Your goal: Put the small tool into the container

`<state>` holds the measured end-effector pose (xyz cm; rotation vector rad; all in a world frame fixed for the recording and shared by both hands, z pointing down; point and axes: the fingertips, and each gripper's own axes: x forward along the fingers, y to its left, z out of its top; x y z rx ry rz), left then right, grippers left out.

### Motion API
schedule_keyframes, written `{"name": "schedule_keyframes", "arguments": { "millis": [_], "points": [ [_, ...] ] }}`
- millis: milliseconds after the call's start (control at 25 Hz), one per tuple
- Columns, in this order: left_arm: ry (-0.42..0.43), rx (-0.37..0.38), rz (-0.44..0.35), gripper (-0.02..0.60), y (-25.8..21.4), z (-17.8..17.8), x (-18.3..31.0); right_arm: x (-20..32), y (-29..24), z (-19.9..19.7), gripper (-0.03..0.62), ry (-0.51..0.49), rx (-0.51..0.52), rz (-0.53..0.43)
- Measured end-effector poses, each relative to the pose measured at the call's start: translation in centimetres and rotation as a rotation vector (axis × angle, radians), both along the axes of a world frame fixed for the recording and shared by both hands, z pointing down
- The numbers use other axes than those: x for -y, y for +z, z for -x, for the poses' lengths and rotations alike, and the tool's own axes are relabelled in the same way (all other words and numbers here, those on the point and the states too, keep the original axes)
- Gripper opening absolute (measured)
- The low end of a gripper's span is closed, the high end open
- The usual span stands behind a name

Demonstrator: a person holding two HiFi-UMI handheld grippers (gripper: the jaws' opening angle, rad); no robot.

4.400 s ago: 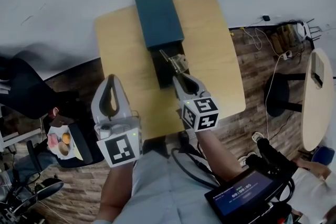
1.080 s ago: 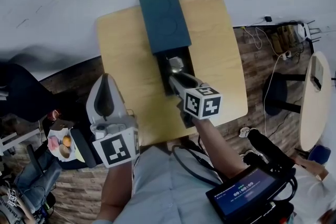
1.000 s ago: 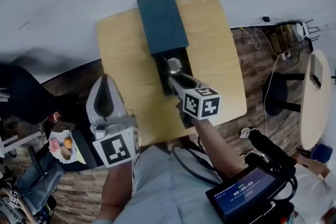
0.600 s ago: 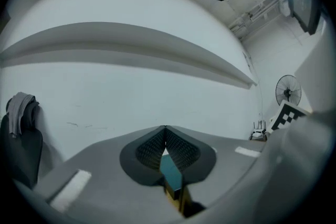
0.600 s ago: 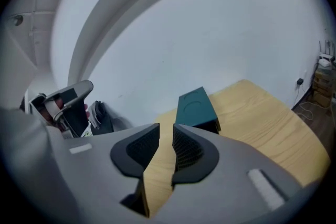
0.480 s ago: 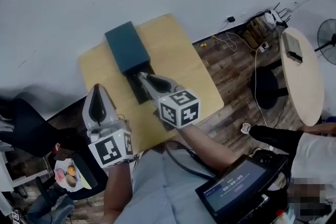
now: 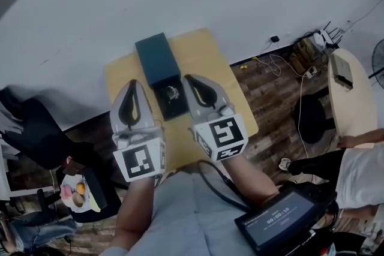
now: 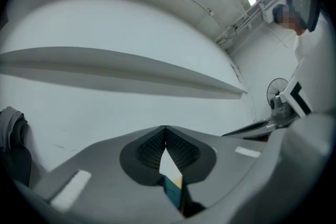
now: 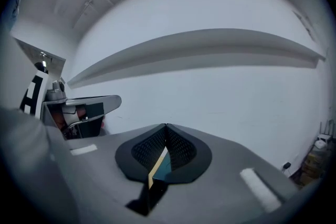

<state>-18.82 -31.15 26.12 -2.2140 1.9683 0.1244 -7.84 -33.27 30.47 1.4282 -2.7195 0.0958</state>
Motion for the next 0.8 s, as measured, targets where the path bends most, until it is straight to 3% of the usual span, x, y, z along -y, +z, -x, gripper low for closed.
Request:
{"name": "schedule_keyframes", "arguments": {
  "millis": [800],
  "points": [
    [-0.006, 0.006, 0.003, 0.011, -0.2, -1.2, -1.2, -1.6, -1.2, -0.6, 0.000, -0.013, 0.005, -0.074]
  ]
}}
